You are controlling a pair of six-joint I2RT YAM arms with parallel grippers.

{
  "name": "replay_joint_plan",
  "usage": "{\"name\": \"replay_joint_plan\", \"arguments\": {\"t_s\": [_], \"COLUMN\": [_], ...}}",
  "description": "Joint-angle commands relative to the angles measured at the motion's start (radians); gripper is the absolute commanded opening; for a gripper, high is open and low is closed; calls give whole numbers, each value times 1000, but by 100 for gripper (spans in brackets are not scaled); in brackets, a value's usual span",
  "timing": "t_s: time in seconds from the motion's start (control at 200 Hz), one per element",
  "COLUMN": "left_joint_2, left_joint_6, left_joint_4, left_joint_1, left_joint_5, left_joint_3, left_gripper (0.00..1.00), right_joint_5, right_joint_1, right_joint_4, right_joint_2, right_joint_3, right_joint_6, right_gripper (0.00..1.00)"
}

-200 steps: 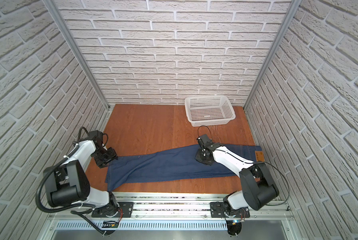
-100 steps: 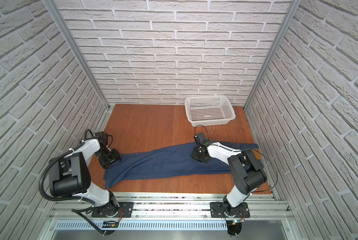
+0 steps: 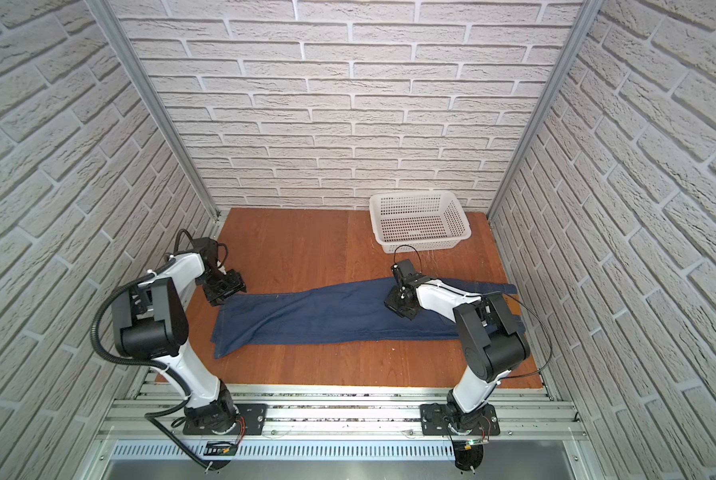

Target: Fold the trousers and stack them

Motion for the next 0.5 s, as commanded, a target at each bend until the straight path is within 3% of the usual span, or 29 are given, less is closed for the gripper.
{"name": "replay_joint_plan", "arguments": {"t_s": [0.0,0.29,0.495], "left_joint_2": [-68,-232,-208], "left_joint_6": [49,53,37], "left_joint_4": [-102,-219,-198], "left_joint_1": [43,122,116], "left_joint_5": [-39,12,66], "left_joint_3": [13,-148,-209], "left_gripper": [72,71,65], "right_joint_5": [107,114,108], "right_joint_1": [-21,-31,-77], "right_joint_4": [-108,-103,-101], "right_joint_2": [45,34,45], "right_joint_3": [-32,-41,-40], "right_joint_6": [3,3,-4], "right_gripper": [15,15,15]}}
